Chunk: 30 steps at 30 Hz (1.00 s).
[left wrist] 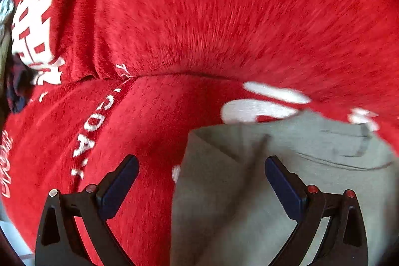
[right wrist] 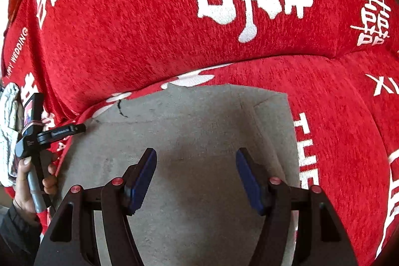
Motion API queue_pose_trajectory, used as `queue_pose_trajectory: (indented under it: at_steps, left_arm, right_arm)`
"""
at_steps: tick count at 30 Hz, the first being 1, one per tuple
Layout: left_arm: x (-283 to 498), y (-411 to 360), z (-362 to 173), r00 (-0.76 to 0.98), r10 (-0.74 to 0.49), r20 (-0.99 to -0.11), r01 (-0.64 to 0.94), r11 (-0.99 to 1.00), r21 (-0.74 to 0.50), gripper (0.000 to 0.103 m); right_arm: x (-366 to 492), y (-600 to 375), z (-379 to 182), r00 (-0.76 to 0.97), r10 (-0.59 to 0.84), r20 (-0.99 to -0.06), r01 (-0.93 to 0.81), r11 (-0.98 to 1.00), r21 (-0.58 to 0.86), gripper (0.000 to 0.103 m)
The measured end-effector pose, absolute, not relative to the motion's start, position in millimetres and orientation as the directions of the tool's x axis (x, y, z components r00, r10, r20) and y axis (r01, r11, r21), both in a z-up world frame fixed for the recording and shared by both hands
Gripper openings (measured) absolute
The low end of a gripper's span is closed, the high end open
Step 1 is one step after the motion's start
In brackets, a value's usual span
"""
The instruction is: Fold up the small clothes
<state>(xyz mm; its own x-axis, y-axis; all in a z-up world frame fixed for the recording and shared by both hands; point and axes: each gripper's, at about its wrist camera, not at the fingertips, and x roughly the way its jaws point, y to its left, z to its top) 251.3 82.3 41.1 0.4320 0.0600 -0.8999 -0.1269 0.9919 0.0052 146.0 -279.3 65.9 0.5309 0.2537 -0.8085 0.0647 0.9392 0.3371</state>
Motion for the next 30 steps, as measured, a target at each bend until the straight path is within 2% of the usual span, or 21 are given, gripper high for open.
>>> queue_pose_trajectory:
  at_steps: [3,7,9,10,11,12,16,19,22,24,28,29,30]
  left_arm:
    - [203.1,67.9,59.9,0.48,-0.034,-0.877,-0.054,0.996,-0.069,0.102]
    - [163.8,42.6,66.4,0.526,-0.081,-0.847,0.058,0.997,-0.06,0.102]
    - [156.9,31.4,58.5,0.539,-0.02,-0.842,0.095,0.995,0.037,0.102]
    - [159.3,32.4,50.4,0.524,0.048,-0.85,0.079,0.991,0.104,0.102]
    - [161.1,35.9,41.8,0.489,0.128,-0.863,0.046,0.984,0.172,0.102]
    - [162.5,50.5,33.4,0.458,0.149,-0.876,0.015,0.984,0.175,0.102]
    - [142.3,86.5,53.2,0.473,0.071,-0.878,-0.105,0.994,0.024,0.102]
    - [110.6,63.5,73.4,0.534,-0.032,-0.845,-0.041,0.997,-0.063,0.102]
    - [79.4,17.1,76.6,0.555,-0.083,-0.828,0.101,0.994,-0.032,0.102]
    - [67.0,3.8,69.1,0.536,-0.086,-0.84,0.138,0.99,-0.014,0.102]
    - [60.5,17.4,41.0,0.492,-0.006,-0.871,0.105,0.993,0.053,0.102]
    - [59.4,25.7,36.9,0.482,-0.005,-0.876,0.093,0.995,0.045,0.102]
    - [56.3,39.3,34.9,0.48,-0.052,-0.876,0.084,0.996,-0.013,0.102]
  right_arm:
    - [134.7,-267.7,67.4,0.531,0.261,-0.806,0.024,0.946,0.322,0.07]
    - [127.6,-241.9,56.8,0.496,0.223,-0.839,-0.05,0.972,0.229,0.07]
    - [126.8,-240.0,46.9,0.481,0.147,-0.864,-0.045,0.989,0.143,0.069]
    - [125.9,-246.4,42.1,0.474,0.081,-0.877,-0.011,0.996,0.086,0.069]
    - [122.9,-254.2,43.2,0.477,0.066,-0.876,0.009,0.997,0.08,0.068]
    - [116.5,-264.1,49.8,0.485,0.078,-0.871,0.031,0.994,0.106,0.067]
    - [87.7,-266.2,81.2,0.545,0.028,-0.838,0.039,0.998,0.058,0.07]
    - [69.8,-237.5,90.5,0.566,0.108,-0.817,-0.028,0.993,0.112,0.073]
    - [55.8,-203.4,81.0,0.555,0.149,-0.818,-0.105,0.988,0.109,0.073]
    - [52.3,-196.7,66.4,0.522,0.133,-0.843,-0.118,0.989,0.083,0.073]
    - [40.1,-232.0,45.6,0.503,0.095,-0.859,-0.06,0.995,0.076,0.073]
    - [35.7,-244.2,46.3,0.508,0.089,-0.857,-0.039,0.996,0.08,0.073]
    - [30.6,-259.6,47.0,0.509,0.082,-0.857,-0.012,0.996,0.088,0.073]
